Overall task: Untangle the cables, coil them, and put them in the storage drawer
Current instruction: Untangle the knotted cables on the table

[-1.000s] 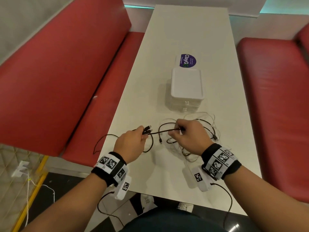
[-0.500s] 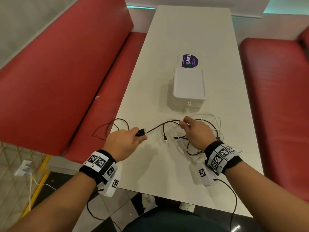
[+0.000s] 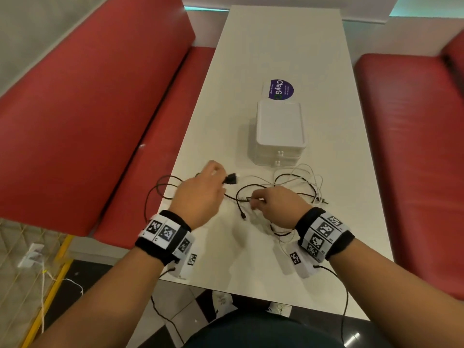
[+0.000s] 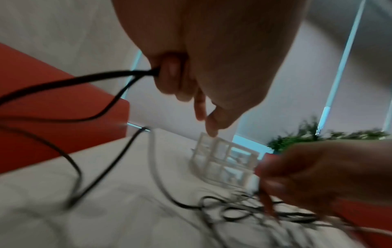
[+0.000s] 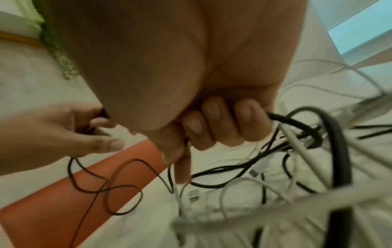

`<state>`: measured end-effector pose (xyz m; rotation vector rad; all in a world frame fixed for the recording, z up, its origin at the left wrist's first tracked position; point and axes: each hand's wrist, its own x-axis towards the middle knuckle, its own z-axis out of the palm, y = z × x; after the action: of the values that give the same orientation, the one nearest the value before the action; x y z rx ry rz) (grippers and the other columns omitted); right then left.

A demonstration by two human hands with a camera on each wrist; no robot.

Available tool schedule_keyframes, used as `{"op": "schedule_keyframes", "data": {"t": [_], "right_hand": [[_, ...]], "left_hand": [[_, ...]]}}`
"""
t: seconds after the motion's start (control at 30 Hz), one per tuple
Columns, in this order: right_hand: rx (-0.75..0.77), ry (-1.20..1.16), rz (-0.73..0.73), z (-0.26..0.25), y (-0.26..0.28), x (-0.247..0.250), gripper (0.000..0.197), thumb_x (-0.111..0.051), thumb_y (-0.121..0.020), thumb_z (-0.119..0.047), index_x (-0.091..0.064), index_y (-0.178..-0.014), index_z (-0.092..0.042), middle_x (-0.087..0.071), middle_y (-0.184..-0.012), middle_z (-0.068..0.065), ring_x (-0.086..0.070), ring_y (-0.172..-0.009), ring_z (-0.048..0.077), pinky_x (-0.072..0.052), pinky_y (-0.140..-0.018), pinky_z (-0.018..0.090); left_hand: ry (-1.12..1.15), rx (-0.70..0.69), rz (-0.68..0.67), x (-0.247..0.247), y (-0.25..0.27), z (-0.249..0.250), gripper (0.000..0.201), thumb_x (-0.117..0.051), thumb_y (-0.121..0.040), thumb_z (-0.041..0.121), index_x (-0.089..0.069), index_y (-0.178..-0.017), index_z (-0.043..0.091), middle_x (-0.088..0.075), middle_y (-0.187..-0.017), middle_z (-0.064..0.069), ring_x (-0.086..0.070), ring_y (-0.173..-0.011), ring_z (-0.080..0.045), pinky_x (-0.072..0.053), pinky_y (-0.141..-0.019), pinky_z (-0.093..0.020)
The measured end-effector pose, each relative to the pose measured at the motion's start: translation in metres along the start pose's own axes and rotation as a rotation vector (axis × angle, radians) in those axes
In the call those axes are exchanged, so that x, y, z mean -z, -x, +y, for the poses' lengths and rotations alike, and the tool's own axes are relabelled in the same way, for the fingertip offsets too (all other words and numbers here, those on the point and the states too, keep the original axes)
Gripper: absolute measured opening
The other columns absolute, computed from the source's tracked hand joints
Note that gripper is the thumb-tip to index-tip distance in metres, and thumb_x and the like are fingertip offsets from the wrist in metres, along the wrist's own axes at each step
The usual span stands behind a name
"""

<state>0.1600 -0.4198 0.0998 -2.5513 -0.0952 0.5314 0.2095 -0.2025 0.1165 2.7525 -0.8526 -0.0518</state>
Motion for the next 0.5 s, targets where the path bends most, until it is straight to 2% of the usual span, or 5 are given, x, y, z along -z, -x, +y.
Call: {"op": "schedule_keyframes", "data": {"t": [0.17,0.27,0.33,0.4,0.5], "right_hand": [[0.144,-0.365,0.359,-0.008,0.001,-0.002,0.014,-0.052,-0.101,-0.03,-0.064,-0.096,-0.025,-0.055,-0.058,0.0,-0.045,-0.051,0.011,-0.035,-0.052,0.026],[0.064,-0.421,0.266,0.005,0.004,-0.008,0.049,-0.055,-0.095,-0.058,-0.053,-0.076,-0.013,-0.044,-0.056,0.005,-0.037,-0.051,0.013,-0.035,-0.053,0.03],[0.008,-0.395,0.154,0.009,0.006,-0.009,0.067,-0.051,-0.091,-0.07,-0.043,-0.067,-0.007,-0.036,-0.056,-0.001,-0.032,-0.05,0.011,-0.032,-0.055,0.032],[0.001,-0.322,0.067,0.013,0.007,-0.011,0.063,-0.043,-0.096,-0.068,-0.041,-0.067,-0.011,-0.037,-0.056,-0.006,-0.033,-0.05,0.009,-0.032,-0.058,0.031],[0.028,-0.307,0.04,0.014,0.008,-0.007,0.039,-0.041,-0.106,-0.041,-0.049,-0.078,-0.015,-0.051,-0.068,-0.01,-0.046,-0.062,0.009,-0.038,-0.067,0.031]], "left_hand": [[0.453,0.089,-0.197,-0.011,-0.007,0.033,0.011,-0.046,-0.102,0.028,-0.044,-0.095,0.02,-0.06,-0.076,0.004,-0.06,-0.073,-0.021,-0.05,-0.068,-0.042],[0.622,0.158,-0.152,-0.004,-0.006,0.028,0.029,-0.054,-0.097,0.045,-0.053,-0.101,0.017,-0.062,-0.074,0.004,-0.061,-0.072,-0.012,-0.051,-0.067,-0.032],[0.657,0.169,-0.124,0.001,-0.005,0.026,0.033,-0.059,-0.093,0.048,-0.06,-0.103,0.016,-0.066,-0.078,0.005,-0.064,-0.078,-0.014,-0.054,-0.075,-0.037],[0.643,0.178,-0.065,0.0,-0.006,0.023,0.022,-0.064,-0.091,0.044,-0.063,-0.096,0.022,-0.065,-0.071,0.014,-0.062,-0.073,-0.007,-0.053,-0.076,-0.037],[0.568,0.265,0.022,-0.009,-0.009,0.013,0.009,-0.065,-0.093,0.035,-0.064,-0.098,0.028,-0.063,-0.066,0.018,-0.062,-0.074,-0.004,-0.052,-0.076,-0.033]]}}
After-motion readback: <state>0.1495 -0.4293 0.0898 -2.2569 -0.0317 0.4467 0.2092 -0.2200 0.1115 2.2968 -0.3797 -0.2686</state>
